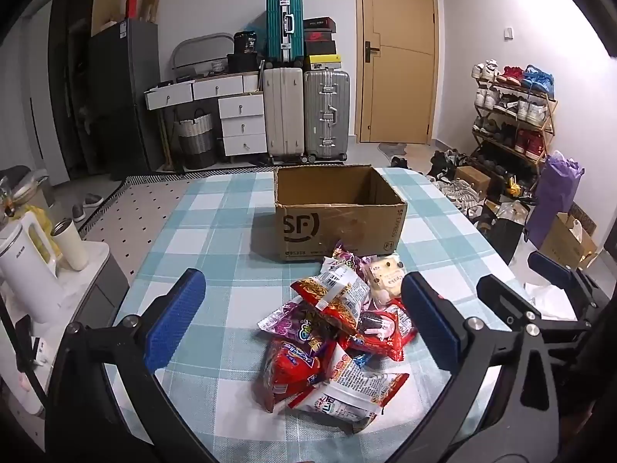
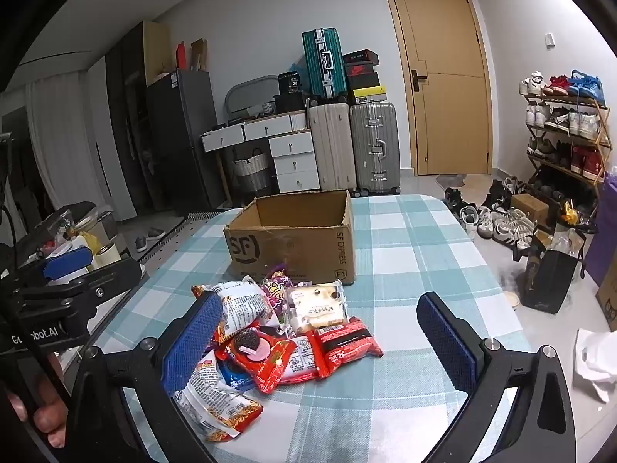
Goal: Organize snacks
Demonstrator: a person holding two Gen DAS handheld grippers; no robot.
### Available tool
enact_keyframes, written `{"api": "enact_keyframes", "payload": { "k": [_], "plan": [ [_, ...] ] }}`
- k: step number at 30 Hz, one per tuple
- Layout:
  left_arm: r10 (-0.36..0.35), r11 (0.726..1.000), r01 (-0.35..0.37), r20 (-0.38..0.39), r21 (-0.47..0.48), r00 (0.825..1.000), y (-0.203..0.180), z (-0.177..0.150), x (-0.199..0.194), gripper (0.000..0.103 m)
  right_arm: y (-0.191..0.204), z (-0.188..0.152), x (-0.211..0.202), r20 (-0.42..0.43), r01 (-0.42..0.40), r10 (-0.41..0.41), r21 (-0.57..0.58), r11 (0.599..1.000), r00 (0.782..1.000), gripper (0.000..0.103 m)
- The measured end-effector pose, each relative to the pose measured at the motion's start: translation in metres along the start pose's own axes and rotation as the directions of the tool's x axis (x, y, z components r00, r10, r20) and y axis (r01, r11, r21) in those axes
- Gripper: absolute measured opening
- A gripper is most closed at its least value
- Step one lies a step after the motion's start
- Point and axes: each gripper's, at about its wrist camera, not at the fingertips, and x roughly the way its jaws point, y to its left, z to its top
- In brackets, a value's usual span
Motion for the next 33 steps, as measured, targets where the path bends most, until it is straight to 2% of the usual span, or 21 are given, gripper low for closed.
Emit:
{"api": "enact_keyframes", "payload": {
  "k": [33],
  "plan": [
    [-0.006,1.000,0.006,0.016,0.001,1.000,-0.006,0.004,-0.011,0.102,-0.006,0.006,-0.006,0.006,0.002,-0.002,0.004,1.000,1.000,0.103]
  ]
}}
